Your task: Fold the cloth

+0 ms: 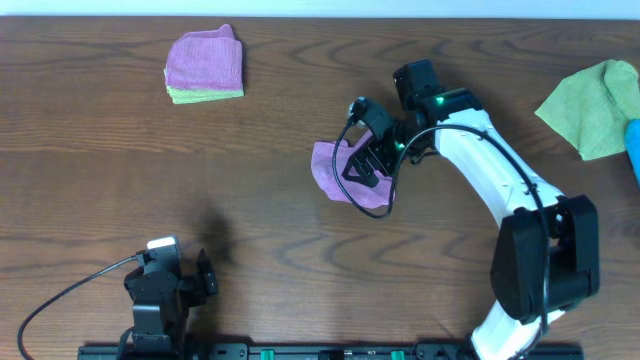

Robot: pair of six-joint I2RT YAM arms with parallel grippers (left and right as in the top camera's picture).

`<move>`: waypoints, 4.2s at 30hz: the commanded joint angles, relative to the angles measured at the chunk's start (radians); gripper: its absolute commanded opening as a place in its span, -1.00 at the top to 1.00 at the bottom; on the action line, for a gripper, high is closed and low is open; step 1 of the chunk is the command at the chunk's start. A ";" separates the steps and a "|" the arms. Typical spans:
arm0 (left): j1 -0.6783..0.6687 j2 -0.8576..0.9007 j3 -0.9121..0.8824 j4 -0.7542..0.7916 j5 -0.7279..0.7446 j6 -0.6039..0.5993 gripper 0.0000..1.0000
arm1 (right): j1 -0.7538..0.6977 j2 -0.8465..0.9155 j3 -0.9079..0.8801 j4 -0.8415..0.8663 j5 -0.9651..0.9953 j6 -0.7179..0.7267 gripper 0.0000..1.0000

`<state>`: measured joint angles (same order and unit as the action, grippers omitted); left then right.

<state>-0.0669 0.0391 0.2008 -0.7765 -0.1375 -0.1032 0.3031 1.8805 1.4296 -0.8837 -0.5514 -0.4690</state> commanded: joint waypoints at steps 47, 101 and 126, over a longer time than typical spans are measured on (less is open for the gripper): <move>0.003 -0.004 -0.020 -0.031 -0.007 0.014 -0.90 | -0.027 0.103 -0.003 0.000 -0.124 -0.074 0.88; 0.003 -0.004 -0.020 -0.031 -0.007 0.014 -0.90 | 0.263 -0.191 -0.280 0.060 0.372 0.735 -0.98; 0.003 -0.004 -0.020 -0.031 -0.007 0.014 -0.90 | 0.156 -0.351 -0.649 0.530 0.075 1.189 0.63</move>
<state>-0.0669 0.0391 0.2005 -0.7765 -0.1375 -0.1032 0.4664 1.5345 0.7891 -0.3553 -0.4343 0.6857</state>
